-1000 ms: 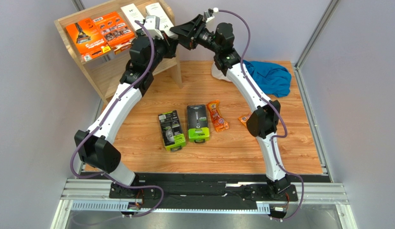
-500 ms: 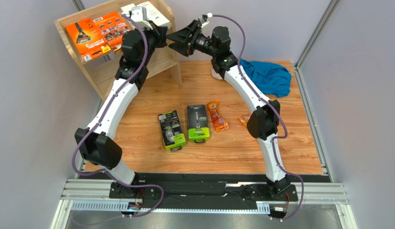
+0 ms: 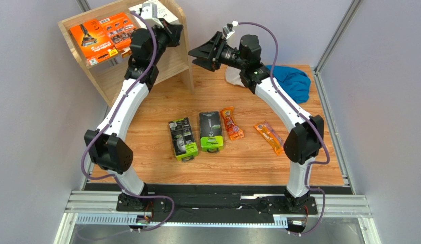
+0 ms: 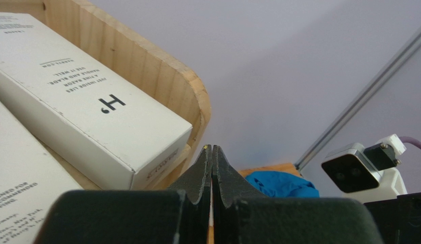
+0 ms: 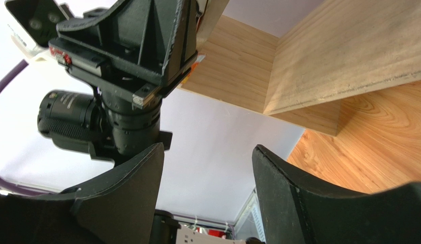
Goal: Place and organize the shaving razors onto the shelf
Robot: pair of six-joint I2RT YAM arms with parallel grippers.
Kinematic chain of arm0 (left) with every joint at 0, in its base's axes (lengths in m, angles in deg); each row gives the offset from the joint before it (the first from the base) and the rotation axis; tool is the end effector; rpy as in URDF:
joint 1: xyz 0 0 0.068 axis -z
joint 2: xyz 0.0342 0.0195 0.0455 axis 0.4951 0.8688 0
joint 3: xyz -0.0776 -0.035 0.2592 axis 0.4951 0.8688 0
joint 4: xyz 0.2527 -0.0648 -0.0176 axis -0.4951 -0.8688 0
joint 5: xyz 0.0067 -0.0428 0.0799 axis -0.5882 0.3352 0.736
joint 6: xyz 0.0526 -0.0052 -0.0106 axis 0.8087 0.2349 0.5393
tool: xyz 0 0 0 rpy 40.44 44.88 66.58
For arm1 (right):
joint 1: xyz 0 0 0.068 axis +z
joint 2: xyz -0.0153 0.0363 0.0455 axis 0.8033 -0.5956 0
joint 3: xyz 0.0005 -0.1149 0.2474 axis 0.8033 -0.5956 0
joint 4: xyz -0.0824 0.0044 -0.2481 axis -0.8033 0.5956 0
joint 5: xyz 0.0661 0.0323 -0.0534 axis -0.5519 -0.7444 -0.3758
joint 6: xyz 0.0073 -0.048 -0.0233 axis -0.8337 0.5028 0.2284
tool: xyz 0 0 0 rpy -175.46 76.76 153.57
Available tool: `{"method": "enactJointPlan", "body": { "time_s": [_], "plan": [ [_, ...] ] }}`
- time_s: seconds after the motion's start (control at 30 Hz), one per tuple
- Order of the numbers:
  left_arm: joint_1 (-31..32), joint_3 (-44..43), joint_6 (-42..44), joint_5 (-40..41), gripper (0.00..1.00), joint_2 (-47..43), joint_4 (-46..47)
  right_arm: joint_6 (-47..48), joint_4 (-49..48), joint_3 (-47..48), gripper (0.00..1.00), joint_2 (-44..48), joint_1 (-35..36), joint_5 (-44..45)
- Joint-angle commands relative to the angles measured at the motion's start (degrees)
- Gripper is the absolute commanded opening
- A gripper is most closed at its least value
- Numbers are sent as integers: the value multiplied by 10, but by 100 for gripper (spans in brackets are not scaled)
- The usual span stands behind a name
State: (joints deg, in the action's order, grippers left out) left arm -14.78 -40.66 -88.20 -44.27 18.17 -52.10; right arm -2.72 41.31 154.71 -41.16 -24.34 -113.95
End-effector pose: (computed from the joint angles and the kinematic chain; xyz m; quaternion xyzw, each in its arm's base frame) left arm 0.3845 -0.1068 0.4800 -0.0123 0.6231 -0.3091 0.7183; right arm 0.3920 0.2434 0.4254 -0.0067 0.6858 0.6690 0.2863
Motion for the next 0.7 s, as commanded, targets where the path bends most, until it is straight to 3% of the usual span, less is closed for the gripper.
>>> {"method": "enactJointPlan", "body": {
  "time_s": [0.0, 0.03, 0.1, 0.13, 0.17, 0.27, 0.37, 0.47, 0.6, 0.67],
  "plan": [
    [-1, 55, -37, -40, 0, -97, 57, 79, 46, -33, 68, 72, -1, 5],
    [0, 75, -39, -46, 2, -111, 54, 110, 92, -48, 68, 81, -1, 12],
    [3, 92, -43, -55, 17, -147, 28, 133, 120, -79, 68, 114, -1, 25],
    [3, 106, -46, -60, 25, -158, 13, 139, 127, -123, 68, 126, 0, 37],
    [5, 113, -49, -65, 41, -170, 0, 151, 129, -149, 68, 151, -1, 43],
    [7, 146, -50, -108, 62, -205, -58, 208, 192, -224, 68, 195, 0, 81],
    [9, 195, -51, -146, 74, -234, -98, 254, 272, -286, 68, 233, 0, 149],
    [19, 240, -35, -182, 78, -253, -148, 323, 366, -311, 69, 259, 0, 253],
    [67, 285, -9, -188, 85, -280, -229, 414, 502, -298, 71, 268, 0, 452],
    [87, 338, -9, -182, 91, -294, -225, 453, 527, -294, 72, 265, -1, 494]
  ]
}}
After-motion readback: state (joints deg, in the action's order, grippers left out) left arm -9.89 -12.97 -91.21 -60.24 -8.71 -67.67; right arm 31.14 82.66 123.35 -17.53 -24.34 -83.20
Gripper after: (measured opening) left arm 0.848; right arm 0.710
